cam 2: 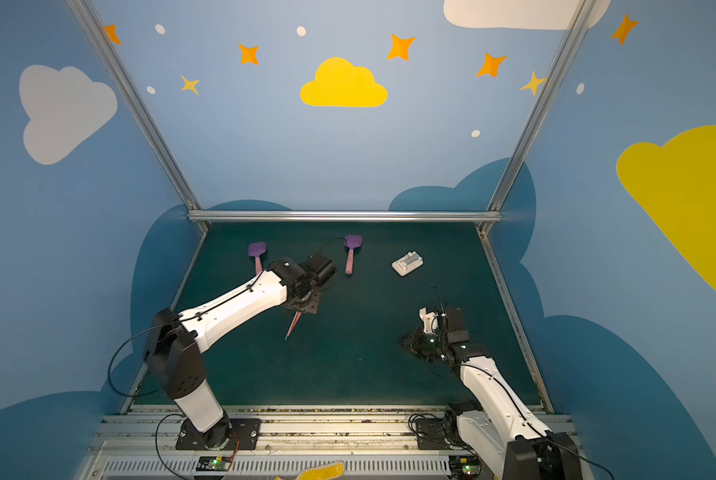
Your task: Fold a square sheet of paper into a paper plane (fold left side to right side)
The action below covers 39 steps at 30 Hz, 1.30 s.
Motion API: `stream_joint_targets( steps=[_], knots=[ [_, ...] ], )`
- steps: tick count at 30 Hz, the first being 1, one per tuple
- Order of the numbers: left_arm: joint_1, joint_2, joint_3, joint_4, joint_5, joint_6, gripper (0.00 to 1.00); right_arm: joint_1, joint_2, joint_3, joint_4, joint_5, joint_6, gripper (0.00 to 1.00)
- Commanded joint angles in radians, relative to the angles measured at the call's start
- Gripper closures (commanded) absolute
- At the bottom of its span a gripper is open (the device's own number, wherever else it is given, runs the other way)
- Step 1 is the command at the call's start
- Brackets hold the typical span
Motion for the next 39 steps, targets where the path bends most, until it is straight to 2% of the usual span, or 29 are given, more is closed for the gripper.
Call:
stream_joint_targets(
  steps=[1, 3, 8, 11, 13, 15, 20, 22, 26, 30, 35, 39],
  knots=[
    [-0.072, 0.134, 0.080, -0.130, -0.074, -0.066, 0.78, -0.037, -0.018, 0.004, -0.074, -0.042, -0.049, 1.00],
    [-0.118, 0.232, 0.154, -0.130, -0.029, -0.082, 0.73, -0.056, -0.020, 0.013, -0.095, -0.053, -0.061, 1.00],
    [-0.204, 0.442, 0.467, -0.153, 0.100, -0.087, 0.50, -0.097, -0.039, 0.040, -0.165, -0.068, -0.095, 0.97],
    [-0.201, 0.444, 0.568, -0.106, 0.207, -0.085, 0.38, -0.112, -0.056, 0.053, -0.206, -0.068, -0.111, 0.93],
    [-0.180, 0.403, 0.556, -0.058, 0.270, -0.084, 0.33, -0.118, -0.060, 0.060, -0.230, -0.067, -0.126, 0.90],
    [-0.144, 0.338, 0.479, 0.008, 0.328, -0.084, 0.31, -0.121, -0.052, 0.064, -0.249, -0.074, -0.142, 0.86],
    [0.006, 0.131, 0.078, 0.235, 0.438, -0.093, 0.30, -0.121, -0.018, 0.086, -0.297, -0.144, -0.229, 0.75],
    [0.073, 0.049, -0.093, 0.326, 0.460, -0.098, 0.28, -0.120, -0.011, 0.103, -0.333, -0.156, -0.268, 0.71],
    [0.181, -0.053, -0.331, 0.458, 0.476, -0.091, 0.24, -0.119, -0.015, 0.106, -0.344, -0.168, -0.293, 0.64],
    [0.237, -0.094, -0.453, 0.524, 0.488, -0.069, 0.20, -0.113, -0.027, 0.086, -0.327, -0.169, -0.278, 0.63],
    [0.248, -0.093, -0.534, 0.584, 0.507, -0.060, 0.19, -0.113, -0.057, 0.069, -0.337, -0.165, -0.268, 0.63],
    [0.245, -0.099, -0.593, 0.653, 0.606, -0.080, 0.19, -0.112, -0.083, 0.061, -0.340, -0.162, -0.255, 0.62]
  ],
)
